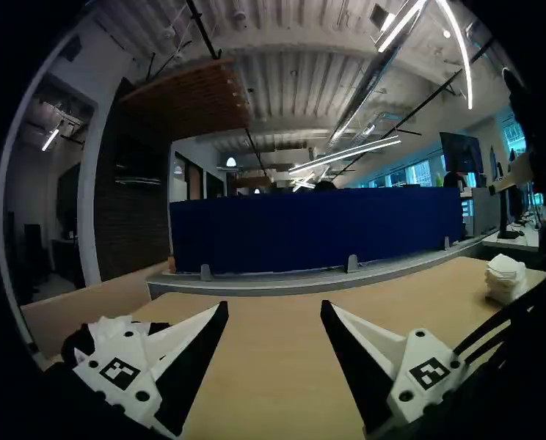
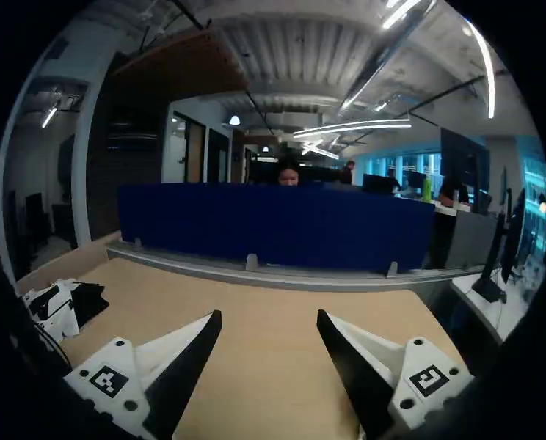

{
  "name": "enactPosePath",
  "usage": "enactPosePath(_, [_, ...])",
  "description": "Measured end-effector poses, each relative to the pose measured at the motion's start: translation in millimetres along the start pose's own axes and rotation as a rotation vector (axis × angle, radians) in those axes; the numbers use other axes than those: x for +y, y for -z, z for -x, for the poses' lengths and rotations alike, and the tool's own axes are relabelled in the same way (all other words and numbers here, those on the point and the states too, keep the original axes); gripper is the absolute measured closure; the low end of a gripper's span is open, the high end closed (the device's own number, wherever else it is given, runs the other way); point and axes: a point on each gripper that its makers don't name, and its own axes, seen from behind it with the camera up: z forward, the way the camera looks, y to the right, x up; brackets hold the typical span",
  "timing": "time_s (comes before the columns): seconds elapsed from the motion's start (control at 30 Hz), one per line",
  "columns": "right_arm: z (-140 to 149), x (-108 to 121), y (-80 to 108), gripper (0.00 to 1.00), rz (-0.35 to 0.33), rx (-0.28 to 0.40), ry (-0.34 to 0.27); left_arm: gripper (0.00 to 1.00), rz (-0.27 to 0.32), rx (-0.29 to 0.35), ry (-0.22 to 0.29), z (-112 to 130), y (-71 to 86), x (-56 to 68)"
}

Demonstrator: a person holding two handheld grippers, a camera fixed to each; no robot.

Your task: Fold towel

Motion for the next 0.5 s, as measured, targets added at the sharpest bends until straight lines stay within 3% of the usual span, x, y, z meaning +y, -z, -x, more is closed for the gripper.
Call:
enactPosePath(0.3, [14, -19, -20.0, 0.0, -0.017, 0.005, 0.029, 0.07, -0.027, -0.005, 0.015, 49, -5.1, -15.0])
enactPosePath(0.5, [23, -27, -26.7, 0.0, -0.03, -0.002, 0.054, 0.07, -0.026, -0.016, 0.028, 68, -6.1, -18.3])
